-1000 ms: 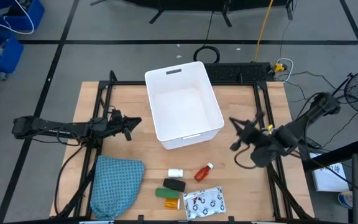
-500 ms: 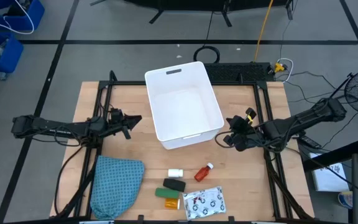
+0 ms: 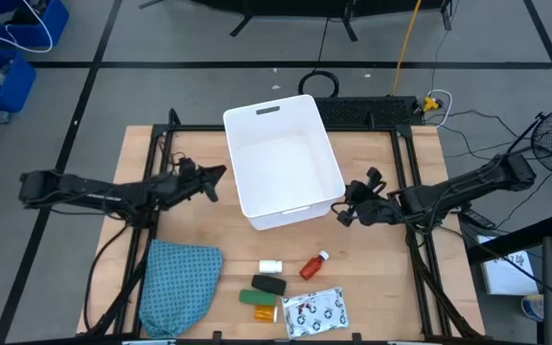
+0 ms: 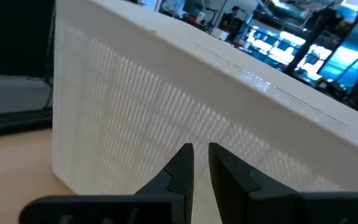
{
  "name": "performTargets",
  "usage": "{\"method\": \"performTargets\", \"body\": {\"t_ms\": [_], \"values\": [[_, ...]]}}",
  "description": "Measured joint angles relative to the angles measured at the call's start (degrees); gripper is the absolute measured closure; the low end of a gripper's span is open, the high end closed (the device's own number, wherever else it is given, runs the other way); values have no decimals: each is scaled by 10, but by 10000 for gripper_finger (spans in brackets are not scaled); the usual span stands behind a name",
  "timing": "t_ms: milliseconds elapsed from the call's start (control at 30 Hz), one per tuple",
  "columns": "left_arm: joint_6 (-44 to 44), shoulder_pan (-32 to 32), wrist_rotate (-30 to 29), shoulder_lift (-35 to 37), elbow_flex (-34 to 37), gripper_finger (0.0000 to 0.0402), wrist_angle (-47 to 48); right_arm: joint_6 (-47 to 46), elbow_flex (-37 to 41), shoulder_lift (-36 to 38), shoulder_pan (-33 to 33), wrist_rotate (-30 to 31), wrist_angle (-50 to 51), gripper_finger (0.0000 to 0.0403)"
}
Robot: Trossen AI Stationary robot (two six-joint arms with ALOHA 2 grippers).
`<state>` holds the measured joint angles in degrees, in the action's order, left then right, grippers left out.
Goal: Pick & place medical supplies in basket/bin
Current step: Adjust the white bin
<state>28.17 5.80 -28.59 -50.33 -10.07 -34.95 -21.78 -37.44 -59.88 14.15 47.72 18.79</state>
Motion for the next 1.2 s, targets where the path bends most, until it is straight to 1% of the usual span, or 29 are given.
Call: {"method": "performTargets", "body": {"t_ms": [200,367,400,467,633,700,800,867,967,1067,1200], "values": [[-15,20,3,-70,-55,350,22,2,4,7,2,1,18,403],[-13,27,14,-102,-64,350,18,-2,4,23,1,22,68,403],[-12,27,16,-106,-64,350,18,-6,4,27,1,32,74,403],[-10,31,16,-111,-64,350,18,-3,4,30,-2,30,71,403],[-10,48,17,-113,-64,350,18,40,4,13,-18,-46,21,403],[-9,54,17,-113,-64,350,18,50,4,-1,-19,-68,5,403],[-9,68,28,-113,-64,350,18,62,4,-26,-18,-79,-28,403],[-9,78,38,-113,-64,350,18,64,4,-43,-18,-100,-49,403],[-9,98,62,-113,-64,350,18,69,4,-73,-18,-119,-85,403],[-9,118,83,-115,-64,350,19,79,4,-101,-18,-120,-119,403],[4,136,119,-134,-64,350,17,90,4,-123,-18,-119,-140,403]]}}
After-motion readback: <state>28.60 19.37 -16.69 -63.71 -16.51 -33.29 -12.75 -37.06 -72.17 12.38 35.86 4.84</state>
